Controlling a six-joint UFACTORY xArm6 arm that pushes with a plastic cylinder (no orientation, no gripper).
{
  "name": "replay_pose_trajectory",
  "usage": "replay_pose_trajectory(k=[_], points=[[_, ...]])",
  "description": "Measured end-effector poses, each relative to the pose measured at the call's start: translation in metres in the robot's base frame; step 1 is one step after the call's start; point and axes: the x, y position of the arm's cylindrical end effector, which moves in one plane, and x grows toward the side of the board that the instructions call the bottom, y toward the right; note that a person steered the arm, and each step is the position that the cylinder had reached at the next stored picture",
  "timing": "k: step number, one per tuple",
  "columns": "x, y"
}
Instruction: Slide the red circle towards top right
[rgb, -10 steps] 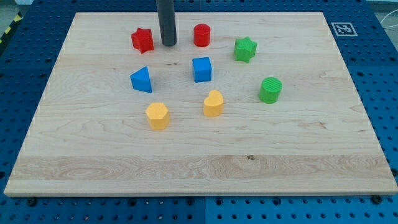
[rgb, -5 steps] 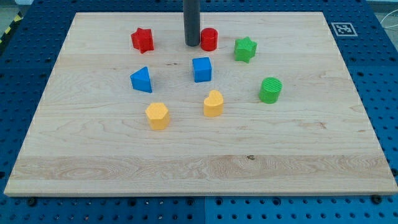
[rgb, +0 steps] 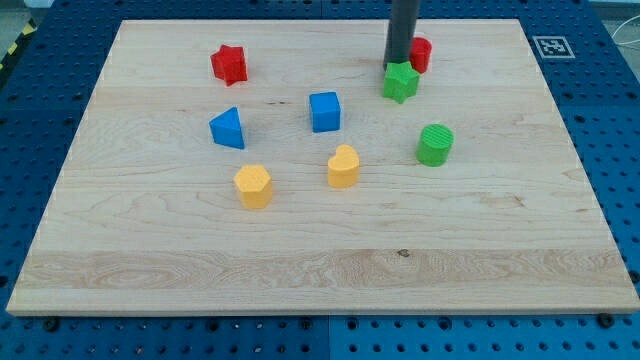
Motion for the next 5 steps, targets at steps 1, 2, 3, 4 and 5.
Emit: replay_pose_trajectory(k=[1, 2, 3, 4, 5], points=[[-0.015, 0.011], [-0.037, 0.011], [-0.041, 0.029], [-0.036, 0.047], [-0.036, 0.066]])
